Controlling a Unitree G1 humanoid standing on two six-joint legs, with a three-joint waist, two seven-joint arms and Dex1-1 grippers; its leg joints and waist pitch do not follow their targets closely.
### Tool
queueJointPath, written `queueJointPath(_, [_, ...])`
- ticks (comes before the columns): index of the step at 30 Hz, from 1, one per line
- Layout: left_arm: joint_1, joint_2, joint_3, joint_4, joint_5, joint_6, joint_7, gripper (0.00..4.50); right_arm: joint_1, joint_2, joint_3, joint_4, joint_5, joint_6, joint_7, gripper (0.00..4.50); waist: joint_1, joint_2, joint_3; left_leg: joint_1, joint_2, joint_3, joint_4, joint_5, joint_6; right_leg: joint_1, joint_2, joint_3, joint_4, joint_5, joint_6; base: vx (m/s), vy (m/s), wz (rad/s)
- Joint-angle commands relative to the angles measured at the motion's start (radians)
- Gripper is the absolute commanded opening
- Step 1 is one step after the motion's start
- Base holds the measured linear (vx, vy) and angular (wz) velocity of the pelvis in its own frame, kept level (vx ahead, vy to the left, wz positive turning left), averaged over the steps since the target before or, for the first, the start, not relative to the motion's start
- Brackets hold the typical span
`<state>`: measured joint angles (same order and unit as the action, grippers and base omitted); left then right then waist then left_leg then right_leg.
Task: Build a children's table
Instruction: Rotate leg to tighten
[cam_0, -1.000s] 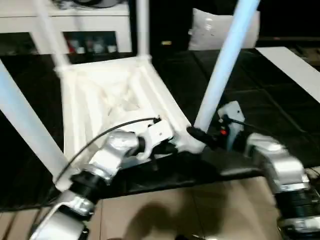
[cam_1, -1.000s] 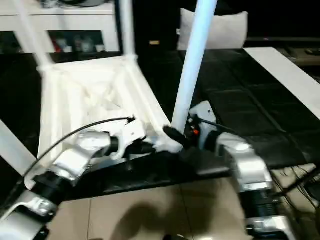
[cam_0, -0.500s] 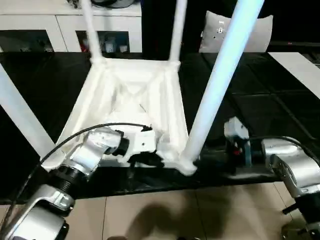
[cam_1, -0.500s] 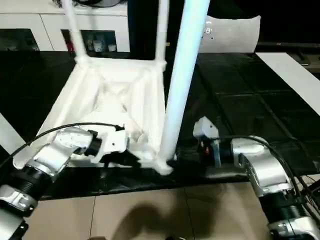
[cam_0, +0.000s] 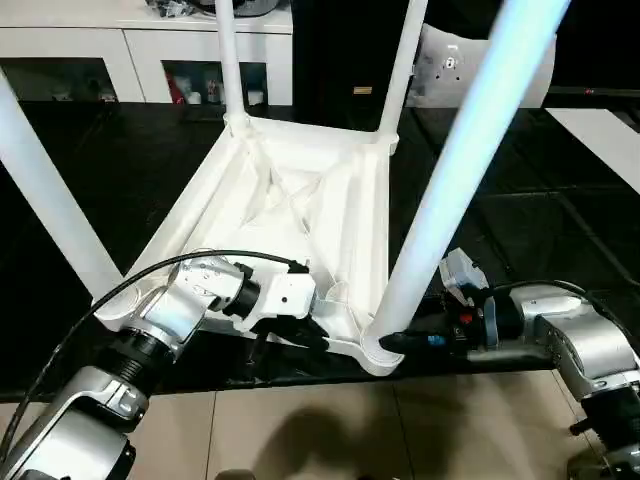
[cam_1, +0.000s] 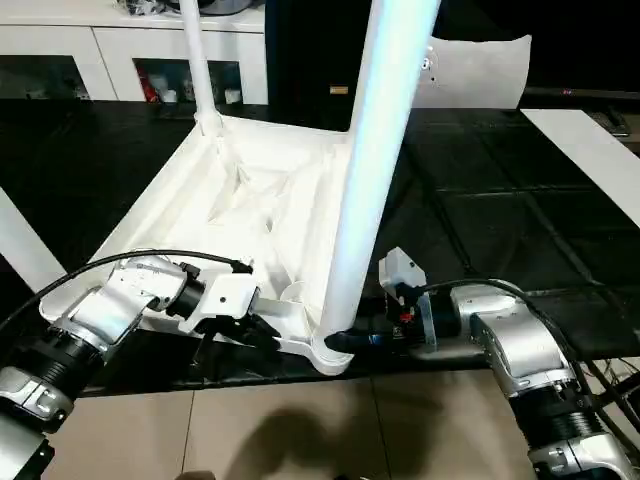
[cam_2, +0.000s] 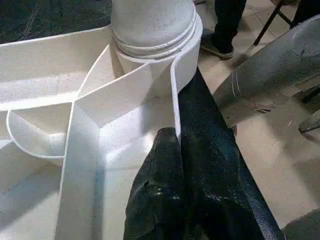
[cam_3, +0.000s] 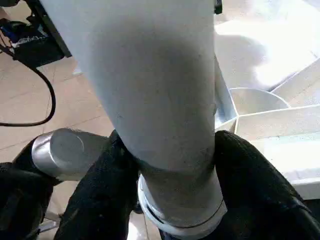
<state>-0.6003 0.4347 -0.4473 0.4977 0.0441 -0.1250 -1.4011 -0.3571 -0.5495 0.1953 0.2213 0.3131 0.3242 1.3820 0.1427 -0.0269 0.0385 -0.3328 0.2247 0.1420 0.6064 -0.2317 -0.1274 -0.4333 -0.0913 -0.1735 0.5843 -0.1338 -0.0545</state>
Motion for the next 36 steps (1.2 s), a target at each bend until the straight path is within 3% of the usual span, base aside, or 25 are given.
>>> queueJointPath(1, [-0.012, -0.008, -0.035, -0.003, 0.015, -0.020, -0.038, 0.00, -0.012, -0.006, -0.001, -0.007, 0.012, 0.009, 0.017, 2.36, -0.005, -0.008, -0.074, -0.023, -0.002, 0.024, -0.059, -0.033, 0.077, 0.092, -0.049, 0.059, -0.069, -0.349, -0.011, 0.000, 0.000, 0.00])
queueJointPath(4, [-0.013, -0.008, -0.035, -0.001, 0.015, -0.021, -0.039, 0.00, -0.009, -0.009, 0.000, -0.012, 0.017, 0.019, 0.024, 2.21, -0.005, -0.007, -0.074, -0.022, -0.001, 0.024, -0.060, -0.037, 0.074, 0.091, -0.049, 0.058, -0.072, -0.362, -0.005, 0.000, 0.000, 0.00])
queueJointPath(8, [0.009, -0.042, 0.013, -0.041, -0.026, 0.120, 0.028, 0.00, 0.039, 0.022, -0.041, -0.089, 0.102, 0.104, -0.002, 2.04, -0.002, -0.007, -0.073, -0.022, 0.001, 0.025, -0.060, -0.032, 0.073, 0.091, -0.049, 0.059, -0.072, -0.352, -0.010, 0.000, 0.000, 0.00])
queueJointPath(9, [0.011, -0.048, 0.020, -0.054, -0.029, 0.155, 0.048, 0.00, 0.042, 0.039, -0.048, -0.099, 0.102, 0.114, -0.038, 2.03, -0.001, -0.001, -0.074, -0.021, 0.001, 0.024, -0.061, -0.033, 0.069, 0.091, -0.050, 0.059, -0.069, -0.352, -0.013, 0.000, 0.000, 0.00])
queueJointPath(11, [0.013, -0.079, 0.045, -0.090, -0.027, 0.269, 0.136, 0.00, 0.023, 0.114, -0.068, -0.096, 0.039, 0.149, -0.245, 2.02, -0.011, -0.004, -0.070, -0.021, -0.002, 0.025, -0.061, -0.049, 0.051, 0.089, -0.047, 0.055, -0.077, -0.385, 0.000, 0.000, 0.000, 0.00])
queueJointPath(12, [0.013, -0.079, 0.045, -0.090, -0.027, 0.269, 0.136, 0.00, 0.023, 0.114, -0.068, -0.096, 0.039, 0.149, -0.245, 2.01, -0.011, -0.004, -0.070, -0.021, -0.002, 0.025, -0.061, -0.049, 0.051, 0.089, -0.047, 0.055, -0.077, -0.385, 0.000, 0.000, 0.000, 0.00])
queueJointPath(14, [0.009, -0.109, 0.060, -0.097, -0.022, 0.321, 0.198, 0.00, 0.003, 0.161, -0.081, -0.077, 0.000, 0.156, -0.363, 2.01, -0.032, -0.006, -0.065, -0.021, -0.020, 0.027, -0.055, -0.110, 0.030, 0.085, -0.040, 0.031, -0.106, -0.512, 0.071, 0.000, 0.000, 0.00])
queueJointPath(16, [0.001, -0.153, 0.078, -0.094, -0.010, 0.367, 0.281, 0.00, -0.020, 0.218, -0.105, -0.057, -0.030, 0.183, -0.493, 1.98, -0.051, 0.001, -0.067, -0.023, -0.020, 0.023, -0.053, -0.133, 0.037, 0.089, -0.038, 0.018, -0.119, -0.534, 0.099, 0.000, 0.000, 0.00])
queueJointPath(17, [-0.004, -0.173, 0.086, -0.091, -0.003, 0.385, 0.322, 0.00, -0.030, 0.244, -0.117, -0.050, -0.044, 0.198, -0.554, 1.97, -0.068, -0.001, -0.066, -0.031, -0.019, 0.020, -0.053, -0.137, 0.036, 0.093, -0.036, 0.011, -0.122, -0.523, 0.109, 0.000, 0.000, 0.00])
queueJointPath(19, [-0.031, -0.244, 0.116, -0.065, 0.013, 0.444, 0.456, 0.00, -0.059, 0.329, -0.166, -0.026, -0.090, 0.227, -0.763, 1.96, -0.088, 0.004, -0.070, -0.026, -0.018, 0.018, -0.050, -0.158, 0.039, 0.091, -0.037, 0.002, -0.131, -0.525, 0.115, 0.000, 0.000, 0.00])
queueJointPath(20, [-0.043, -0.273, 0.130, -0.051, 0.013, 0.461, 0.504, 0.00, -0.069, 0.355, -0.178, -0.017, -0.107, 0.222, -0.827, 1.96, -0.100, 0.006, -0.070, -0.028, -0.015, 0.016, -0.052, -0.160, 0.043, 0.094, -0.036, -0.002, -0.134, -0.514, 0.105, 0.000, 0.000, 0.00])
queueJointPath(22, [-0.060, -0.308, 0.139, -0.028, 0.027, 0.469, 0.569, 0.00, -0.079, 0.390, -0.192, -0.005, -0.116, 0.216, -0.894, 1.96, -0.108, 0.010, -0.074, -0.025, -0.008, 0.012, -0.055, -0.158, 0.054, 0.099, -0.044, 0.000, -0.133, -0.479, 0.088, 0.000, 0.000, 0.00])
queueJointPath(24, [-0.070, -0.334, 0.126, -0.008, 0.056, 0.451, 0.617, 0.00, -0.079, 0.421, -0.201, 0.001, -0.100, 0.178, -0.905, 1.96, -0.109, 0.020, -0.074, -0.019, 0.009, 0.008, -0.064, -0.142, 0.067, 0.099, -0.055, 0.007, -0.127, -0.415, 0.038, 0.000, 0.000, 0.00])
queueJointPath(25, [-0.071, -0.337, 0.124, -0.007, 0.060, 0.445, 0.623, 0.00, -0.075, 0.417, -0.193, -0.002, -0.107, 0.170, -0.900, 1.96, -0.105, 0.016, -0.075, -0.019, 0.008, 0.010, -0.063, -0.130, 0.066, 0.100, -0.059, 0.013, -0.118, -0.384, 0.014, 0.000, 0.000, 0.00])
queueJointPath(26, [-0.071, -0.339, 0.124, -0.007, 0.062, 0.444, 0.626, 0.00, -0.073, 0.416, -0.190, -0.003, -0.111, 0.169, -0.901, 2.30, -0.105, 0.016, -0.075, -0.019, 0.008, 0.010, -0.063, -0.130, 0.066, 0.100, -0.059, 0.013, -0.118, -0.384, 0.014, 0.000, 0.000, 0.00])
queueJointPath(27, [-0.068, -0.339, 0.117, -0.012, 0.068, 0.443, 0.622, 0.00, -0.066, 0.414, -0.183, -0.010, -0.115, 0.165, -0.893, 2.64, -0.102, 0.011, -0.077, -0.022, 0.003, 0.014, -0.064, -0.089, 0.073, 0.101, -0.058, 0.023, -0.104, -0.350, -0.014, 0.000, 0.000, 0.00])
queueJointPath(29, [-0.061, -0.338, 0.110, -0.025, 0.080, 0.450, 0.619, 0.00, -0.054, 0.418, -0.183, -0.025, -0.117, 0.174, -0.883, 2.66, -0.095, 0.011, -0.080, -0.023, 0.003, 0.016, -0.062, -0.042, 0.088, 0.099, -0.060, 0.031, -0.093, -0.313, -0.040, 0.000, 0.000, 0.00])
queueJointPath(33, [-0.049, -0.300, 0.107, -0.033, 0.079, 0.421, 0.588, 0.00, -0.025, 0.382, -0.194, -0.049, -0.096, 0.142, -0.821, 3.14, -0.080, 0.012, -0.085, -0.025, 0.006, 0.015, -0.058, 0.044, 0.119, 0.102, -0.060, 0.040, -0.070, -0.196, -0.075, 0.000, 0.000, 0.00])
queueJointPath(35, [-0.041, -0.269, 0.094, -0.026, 0.071, 0.365, 0.545, 0.00, -0.016, 0.334, -0.185, -0.058, -0.079, 0.119, -0.748, 3.14, -0.073, 0.008, -0.083, -0.029, 0.001, 0.017, -0.055, 0.044, 0.128, 0.103, -0.059, 0.042, -0.065, -0.183, -0.084, 0.000, 0.000, 0.00])
queueJointPath(36, [-0.041, -0.269, 0.094, -0.026, 0.071, 0.365, 0.545, 0.00, -0.016, 0.334, -0.185, -0.058, -0.079, 0.119, -0.748, 3.37, -0.073, 0.008, -0.083, -0.029, 0.001, 0.017, -0.055, 0.044, 0.128, 0.103, -0.059, 0.042, -0.065, -0.183, -0.084, 0.000, 0.000, 0.00])
